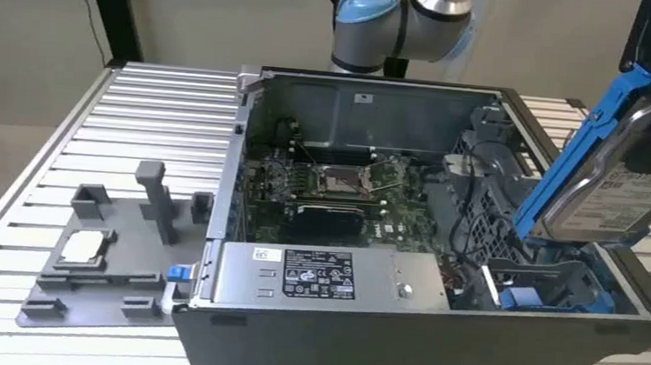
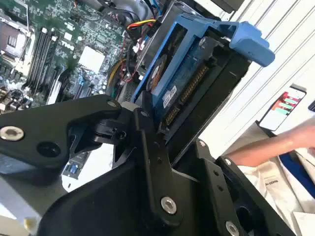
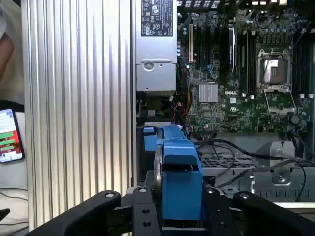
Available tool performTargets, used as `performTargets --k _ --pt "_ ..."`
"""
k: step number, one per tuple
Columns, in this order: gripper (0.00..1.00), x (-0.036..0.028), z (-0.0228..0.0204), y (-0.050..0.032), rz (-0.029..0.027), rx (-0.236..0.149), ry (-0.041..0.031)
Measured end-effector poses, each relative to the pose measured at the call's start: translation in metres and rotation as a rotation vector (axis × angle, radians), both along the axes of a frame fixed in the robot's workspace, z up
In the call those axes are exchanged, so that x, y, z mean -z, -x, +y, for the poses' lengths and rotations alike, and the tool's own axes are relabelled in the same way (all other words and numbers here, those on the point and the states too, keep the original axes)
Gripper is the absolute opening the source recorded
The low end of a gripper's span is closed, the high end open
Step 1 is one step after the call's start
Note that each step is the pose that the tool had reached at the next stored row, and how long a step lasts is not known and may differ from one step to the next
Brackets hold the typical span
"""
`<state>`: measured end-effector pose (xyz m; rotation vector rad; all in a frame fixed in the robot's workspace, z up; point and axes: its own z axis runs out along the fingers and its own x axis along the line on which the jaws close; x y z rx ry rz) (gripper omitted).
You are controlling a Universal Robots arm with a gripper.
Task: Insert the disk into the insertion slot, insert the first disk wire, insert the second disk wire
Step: 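Insert the disk into the insertion slot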
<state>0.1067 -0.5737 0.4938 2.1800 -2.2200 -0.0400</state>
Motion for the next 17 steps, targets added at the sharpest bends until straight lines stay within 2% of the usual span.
performTargets --k 8,9,11,12,13,17 --pt "0.0 0.0 0.0001 0.0 0.0 0.0 0.0" --pt "0.0 0.0003 0.0001 0.0001 -0.0027 -0.002 -0.0002" --pt "0.0 0.001 0.0 0.0001 -0.0171 -0.009 -0.0006" --pt "0.0 0.0017 -0.0003 0.0 -0.0215 -0.011 -0.0007" --pt "0.0 0.0031 -0.0008 -0.0001 -0.0229 -0.012 -0.001" --pt "0.0 0.009 -0.0022 0.0 -0.0231 -0.012 -0.001"
